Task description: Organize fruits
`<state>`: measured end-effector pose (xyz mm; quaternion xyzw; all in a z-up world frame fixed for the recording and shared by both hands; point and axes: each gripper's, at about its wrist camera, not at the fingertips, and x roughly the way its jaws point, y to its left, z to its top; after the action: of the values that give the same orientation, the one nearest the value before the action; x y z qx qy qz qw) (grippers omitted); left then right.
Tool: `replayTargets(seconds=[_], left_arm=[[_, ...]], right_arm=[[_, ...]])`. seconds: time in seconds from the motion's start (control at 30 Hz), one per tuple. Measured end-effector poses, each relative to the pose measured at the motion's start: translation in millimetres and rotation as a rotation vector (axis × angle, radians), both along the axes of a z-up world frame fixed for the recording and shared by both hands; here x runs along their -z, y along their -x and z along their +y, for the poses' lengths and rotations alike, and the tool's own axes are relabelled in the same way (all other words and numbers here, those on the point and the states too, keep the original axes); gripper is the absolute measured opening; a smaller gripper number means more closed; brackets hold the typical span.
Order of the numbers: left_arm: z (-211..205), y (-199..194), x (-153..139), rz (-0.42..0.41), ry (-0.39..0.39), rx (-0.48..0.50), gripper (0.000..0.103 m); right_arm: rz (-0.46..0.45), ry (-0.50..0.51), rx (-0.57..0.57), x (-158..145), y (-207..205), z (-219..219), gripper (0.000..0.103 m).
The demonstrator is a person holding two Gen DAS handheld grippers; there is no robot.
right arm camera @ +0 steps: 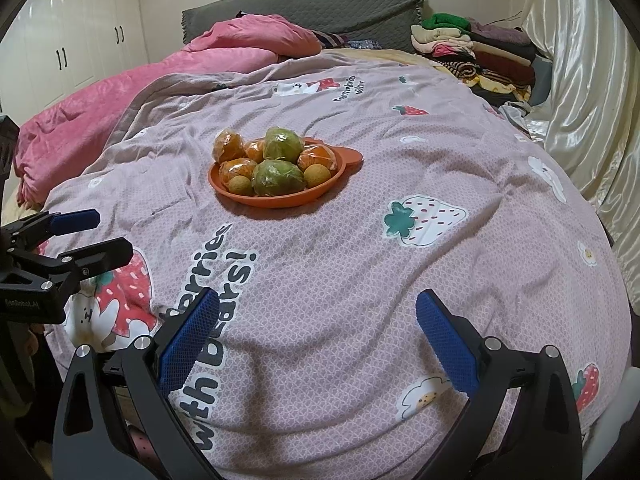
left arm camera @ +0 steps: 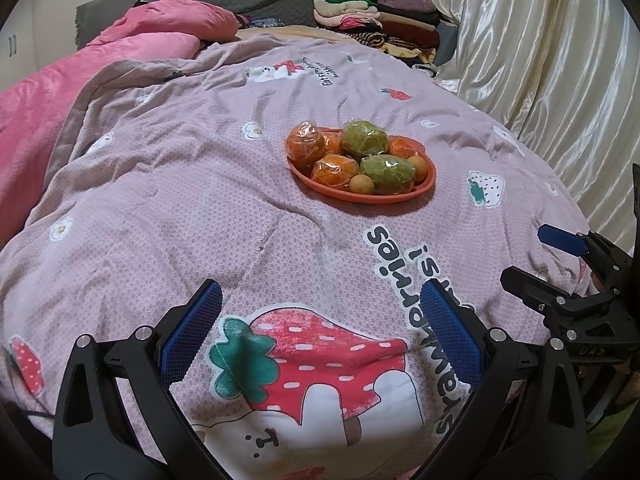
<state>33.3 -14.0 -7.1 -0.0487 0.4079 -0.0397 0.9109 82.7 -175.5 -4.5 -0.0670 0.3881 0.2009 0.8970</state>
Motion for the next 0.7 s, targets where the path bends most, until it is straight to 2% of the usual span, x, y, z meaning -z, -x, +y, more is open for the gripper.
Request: replayTargets(seconds=[0.7], left_arm=[[2.0,0.0,-0.9,0.000,-0.003,0.001,0.093]], right_arm=[[-0.002,0.007,0.004,-1.6,1.2,-1.5,0.098]])
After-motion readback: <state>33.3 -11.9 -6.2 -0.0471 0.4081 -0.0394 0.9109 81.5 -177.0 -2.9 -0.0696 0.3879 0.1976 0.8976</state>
